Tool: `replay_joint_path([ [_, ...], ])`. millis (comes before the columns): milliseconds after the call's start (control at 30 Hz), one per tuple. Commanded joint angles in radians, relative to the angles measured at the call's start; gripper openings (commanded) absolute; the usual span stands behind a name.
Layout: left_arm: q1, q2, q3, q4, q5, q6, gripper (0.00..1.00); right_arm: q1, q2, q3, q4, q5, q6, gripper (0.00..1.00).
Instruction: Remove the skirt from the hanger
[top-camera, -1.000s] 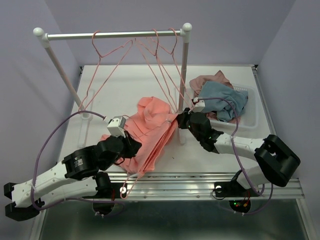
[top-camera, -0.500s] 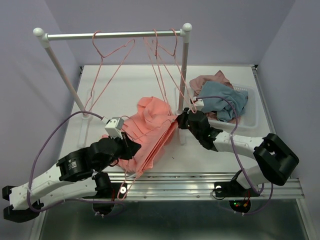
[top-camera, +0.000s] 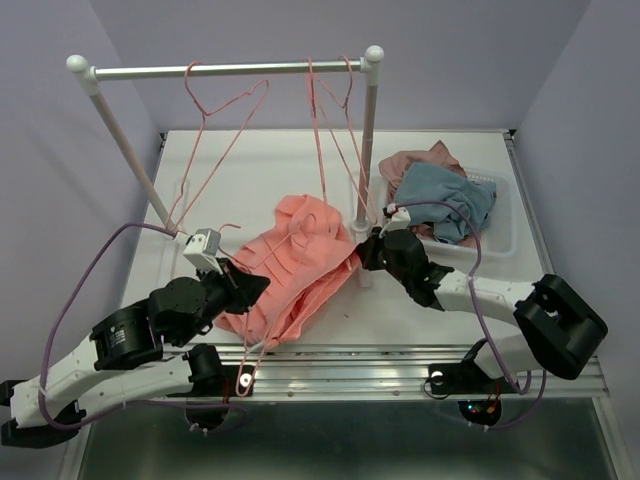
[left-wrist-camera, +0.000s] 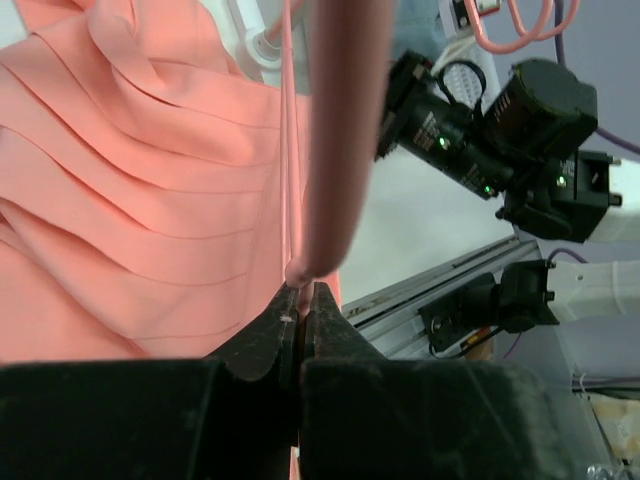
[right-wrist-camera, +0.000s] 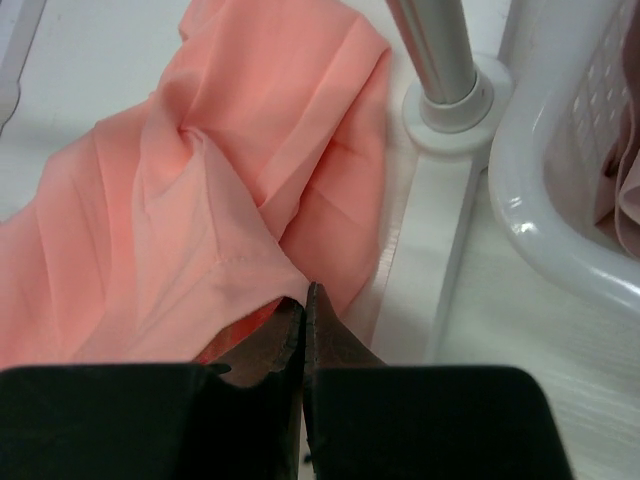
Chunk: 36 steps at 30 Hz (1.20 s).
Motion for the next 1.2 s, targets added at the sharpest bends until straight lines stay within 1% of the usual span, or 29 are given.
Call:
replay_joint_path([
  [0,-0.006,0.049,-0.011,0.14,-0.117,-0.026,0.0,-0.018,-0.079,-0.06,0.103,-0.186,-0.06,0.01],
  [33,-0.006,0.066,-0.011,0.173,-0.14,-0.027,0.0,-0.009,-0.1,-0.078,0.11,-0.266,-0.08,0.01],
  [67,-0.006,0.11,-0.005,0.175,-0.17,-0.03,0.0,0.0,-0.113,-0.085,0.11,-0.313,-0.089,0.01],
  [100,-0.006,0.135,0.0,0.174,-0.251,-0.056,0.0,0.026,-0.128,-0.091,0.11,-0.343,-0.109,0.01],
  [133,-0.006,0.158,0.003,0.174,-0.293,-0.063,0.0,0.041,-0.16,-0.102,0.109,-0.402,-0.117,0.01],
  [167,-0.006,0.208,0.01,0.175,-0.371,-0.078,0.0,0.057,-0.177,-0.105,0.104,-0.423,-0.114,0.01],
  [300,-0.006,0.311,0.035,0.221,-0.467,-0.053,0.0,0.087,-0.263,-0.138,0.103,-0.507,-0.071,0.01],
  [367,-0.006,0.331,0.04,0.258,-0.5,-0.024,0.0,0.087,-0.298,-0.145,0.071,-0.512,-0.056,0.01],
  [400,-0.006,0.333,0.018,0.287,-0.537,0.024,0.0,0.087,-0.33,-0.136,0.02,-0.51,-0.059,0.01],
  [433,-0.006,0.324,0.0,0.35,-0.55,0.046,0.0,0.087,-0.344,-0.128,0.0,-0.518,-0.056,0.01],
  [533,-0.006,0.301,-0.054,0.419,-0.567,0.086,0.0,0.087,-0.398,-0.112,-0.07,-0.527,-0.019,0.01],
  [567,-0.006,0.281,-0.083,0.469,-0.57,0.094,0.0,0.087,-0.407,-0.114,-0.083,-0.539,0.004,0.01],
  [633,-0.006,0.269,-0.1,0.51,-0.576,0.115,0.0,0.087,-0.436,-0.129,-0.103,-0.555,0.01,0.01],
  [700,-0.006,0.272,-0.1,0.511,-0.589,0.12,0.0,0.097,-0.455,-0.137,-0.127,-0.556,-0.002,0.01],
  [800,-0.006,0.299,-0.097,0.514,-0.617,0.131,0.0,0.097,-0.469,-0.137,-0.222,-0.556,-0.017,0.01],
  [900,-0.004,0.338,-0.086,0.524,-0.634,0.147,0.0,0.097,-0.461,-0.138,-0.245,-0.543,-0.023,0.02],
  [933,-0.004,0.345,-0.083,0.534,-0.634,0.155,0.0,0.097,-0.458,-0.137,-0.25,-0.533,-0.029,0.06],
  [967,-0.004,0.356,-0.08,0.54,-0.634,0.16,0.0,0.097,-0.455,-0.134,-0.255,-0.529,-0.034,0.14],
  [1000,-0.003,0.367,-0.074,0.55,-0.633,0.18,0.0,0.097,-0.446,-0.117,-0.274,-0.523,-0.048,0.29],
  [1033,0.0,0.371,-0.068,0.553,-0.632,0.183,0.0,0.097,-0.441,-0.105,-0.285,-0.52,-0.06,0.34],
  [1067,0.005,0.378,-0.051,0.551,-0.634,0.183,0.0,0.097,-0.432,-0.08,-0.299,-0.52,-0.08,0.46],
  [1100,0.009,0.379,-0.04,0.551,-0.631,0.184,0.0,0.097,-0.43,-0.071,-0.311,-0.518,-0.089,0.46],
  [1167,0.032,0.382,0.004,0.527,-0.62,0.166,0.0,0.097,-0.438,-0.051,-0.316,-0.554,-0.12,0.7],
])
